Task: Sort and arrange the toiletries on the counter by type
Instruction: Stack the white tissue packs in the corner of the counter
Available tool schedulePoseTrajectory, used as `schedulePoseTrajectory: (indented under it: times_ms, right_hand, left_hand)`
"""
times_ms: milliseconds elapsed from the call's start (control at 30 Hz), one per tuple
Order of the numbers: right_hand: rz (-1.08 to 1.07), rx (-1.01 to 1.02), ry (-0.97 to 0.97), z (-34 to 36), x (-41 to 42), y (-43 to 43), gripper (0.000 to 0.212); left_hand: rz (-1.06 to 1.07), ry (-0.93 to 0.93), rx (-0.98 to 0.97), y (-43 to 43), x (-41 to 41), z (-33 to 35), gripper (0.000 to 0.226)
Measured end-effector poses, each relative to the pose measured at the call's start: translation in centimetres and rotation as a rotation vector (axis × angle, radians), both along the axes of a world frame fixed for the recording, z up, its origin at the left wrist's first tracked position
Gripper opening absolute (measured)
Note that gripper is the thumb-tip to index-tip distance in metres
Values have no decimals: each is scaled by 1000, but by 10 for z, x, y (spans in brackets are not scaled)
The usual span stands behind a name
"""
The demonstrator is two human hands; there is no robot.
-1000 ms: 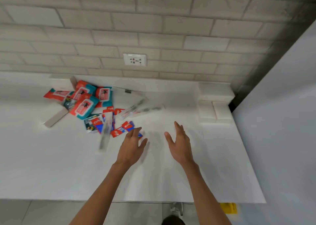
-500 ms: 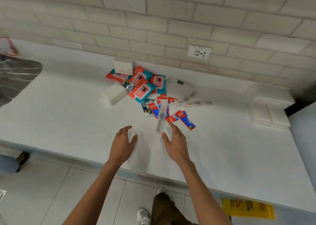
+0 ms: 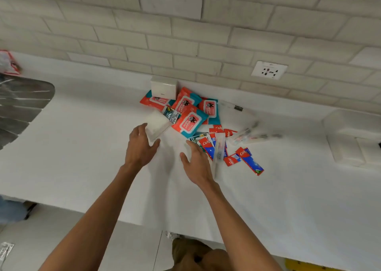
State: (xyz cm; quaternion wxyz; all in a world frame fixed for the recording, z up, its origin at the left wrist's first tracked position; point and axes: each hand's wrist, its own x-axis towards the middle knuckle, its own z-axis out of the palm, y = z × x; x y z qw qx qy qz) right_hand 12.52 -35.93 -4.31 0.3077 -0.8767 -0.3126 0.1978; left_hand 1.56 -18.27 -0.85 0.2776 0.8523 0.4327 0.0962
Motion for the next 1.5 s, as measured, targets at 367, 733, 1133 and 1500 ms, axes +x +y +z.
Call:
schedulePoseTrajectory:
  times_ms: [367,733,1133,1500]
  right_hand:
    - [-43,73,15,3,21,91,52]
    - [-420,198,200,-28,-19,184,56]
    - [-654,186,48,-42,-121,158,55]
    - [-866,277,16,-50,-201,88,52]
  left_hand:
    - [-63,75,-125,97,52,-18,77]
    - [-146,-74,-408,151,46,-36,37]
    - [-330,-107,-539,133,-26,-55,33]
    - [-697,-3,-717,84,-80,-56,57]
